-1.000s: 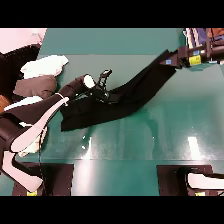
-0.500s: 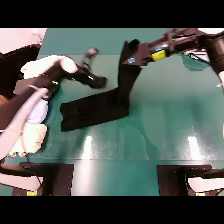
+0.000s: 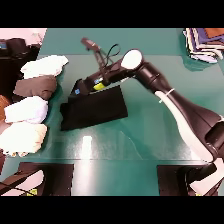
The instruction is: Fold the shirts.
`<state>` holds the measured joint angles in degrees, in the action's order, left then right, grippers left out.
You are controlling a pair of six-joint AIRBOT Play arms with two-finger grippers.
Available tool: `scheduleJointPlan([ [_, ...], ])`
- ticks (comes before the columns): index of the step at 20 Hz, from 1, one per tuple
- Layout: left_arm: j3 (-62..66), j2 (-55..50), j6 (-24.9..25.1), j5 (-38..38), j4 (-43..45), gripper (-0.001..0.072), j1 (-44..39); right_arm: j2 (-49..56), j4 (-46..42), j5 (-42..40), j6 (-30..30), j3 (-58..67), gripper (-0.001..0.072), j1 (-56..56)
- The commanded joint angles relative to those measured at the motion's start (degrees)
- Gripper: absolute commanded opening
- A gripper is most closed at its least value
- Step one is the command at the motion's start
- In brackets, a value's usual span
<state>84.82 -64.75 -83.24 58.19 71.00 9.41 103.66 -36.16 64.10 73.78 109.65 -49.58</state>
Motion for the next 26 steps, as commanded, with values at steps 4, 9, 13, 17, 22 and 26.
scheduleJointPlan([
  [4, 0.0, 2.1, 1.2, 4.4, 0.5, 0.0026, 3.2, -1.2, -16.9, 11.8, 6.1, -0.7, 0.0452, 5.1],
  [9, -0.3, 2.1, 1.2, 6.1, -0.7, 0.0026, 3.2, -4.9, -22.2, 12.1, 9.6, -16.4, 0.046, 19.2],
  [13, -2.7, 2.1, 1.3, 5.2, -5.8, 0.0026, 3.2, -1.2, -14.1, 9.1, 10.6, -23.9, 0.0676, 26.9],
  [17, -3.2, 2.1, 3.0, 4.8, -7.6, 0.0026, 3.2, 5.6, -1.7, 6.4, 6.7, -24.1, 0.0655, 25.2],
  [22, -3.2, 2.1, 2.9, 4.8, -8.7, 0.0025, 2.3, 12.2, -0.4, 5.0, 6.7, -14.8, 0.0541, 19.0],
  [26, -3.2, 2.1, 2.9, 4.1, -6.8, 0.0025, -4.7, 13.4, -3.7, 6.4, 6.6, -8.2, 0.0012, 16.6],
])
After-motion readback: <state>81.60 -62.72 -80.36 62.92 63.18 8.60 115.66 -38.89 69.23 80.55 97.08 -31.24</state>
